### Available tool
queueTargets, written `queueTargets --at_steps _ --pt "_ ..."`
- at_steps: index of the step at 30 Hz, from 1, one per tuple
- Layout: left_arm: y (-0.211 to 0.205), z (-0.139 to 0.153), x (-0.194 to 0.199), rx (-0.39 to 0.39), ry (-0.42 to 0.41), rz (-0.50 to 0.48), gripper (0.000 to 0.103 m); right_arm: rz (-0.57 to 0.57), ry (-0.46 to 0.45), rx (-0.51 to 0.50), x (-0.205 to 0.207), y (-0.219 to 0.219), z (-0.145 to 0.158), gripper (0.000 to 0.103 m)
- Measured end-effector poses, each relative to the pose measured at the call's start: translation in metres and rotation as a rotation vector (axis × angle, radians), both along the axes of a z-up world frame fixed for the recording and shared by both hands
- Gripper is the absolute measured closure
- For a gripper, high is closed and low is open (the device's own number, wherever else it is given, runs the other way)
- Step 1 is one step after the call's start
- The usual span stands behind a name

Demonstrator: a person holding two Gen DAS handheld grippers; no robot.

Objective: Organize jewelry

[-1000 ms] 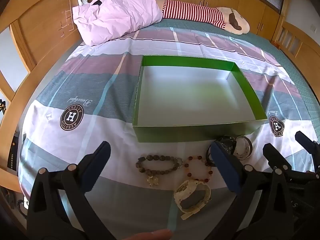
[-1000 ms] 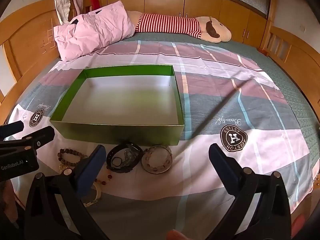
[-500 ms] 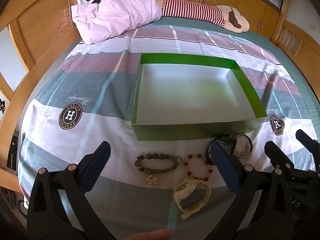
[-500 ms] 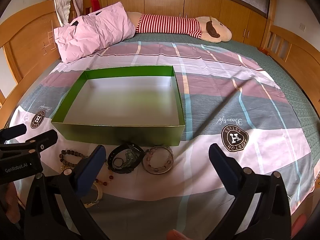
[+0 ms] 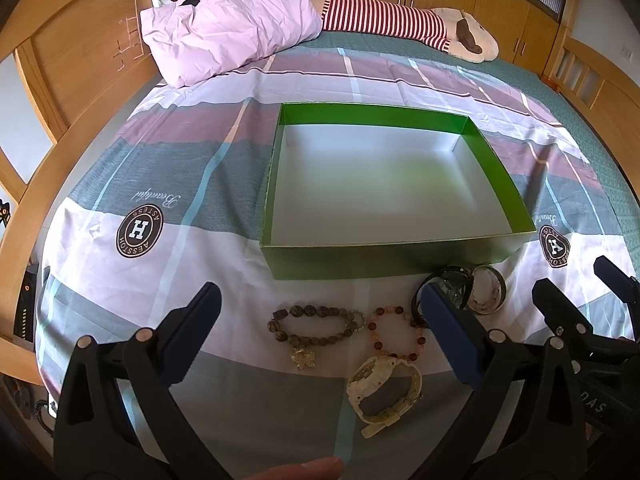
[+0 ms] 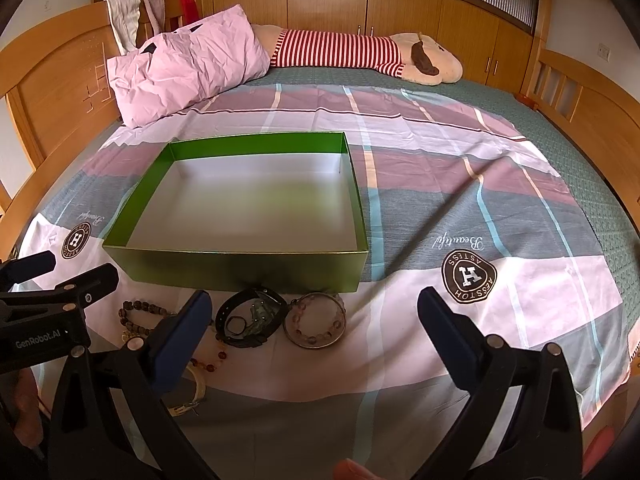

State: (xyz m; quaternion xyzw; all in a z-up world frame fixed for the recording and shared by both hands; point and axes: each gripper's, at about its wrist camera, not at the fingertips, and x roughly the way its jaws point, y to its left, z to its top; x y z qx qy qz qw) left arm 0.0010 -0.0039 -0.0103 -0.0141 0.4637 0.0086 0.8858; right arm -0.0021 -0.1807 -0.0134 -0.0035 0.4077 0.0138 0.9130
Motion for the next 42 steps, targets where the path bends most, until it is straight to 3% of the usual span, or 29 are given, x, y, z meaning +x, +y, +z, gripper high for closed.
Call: queueTargets --at_steps 42 --pt "-0.0030 -0.0033 -0.0013 0.005 0.009 -0.008 0.002 0.001 0.000 0.001 0.0003 -0.0011 0.0001 0.001"
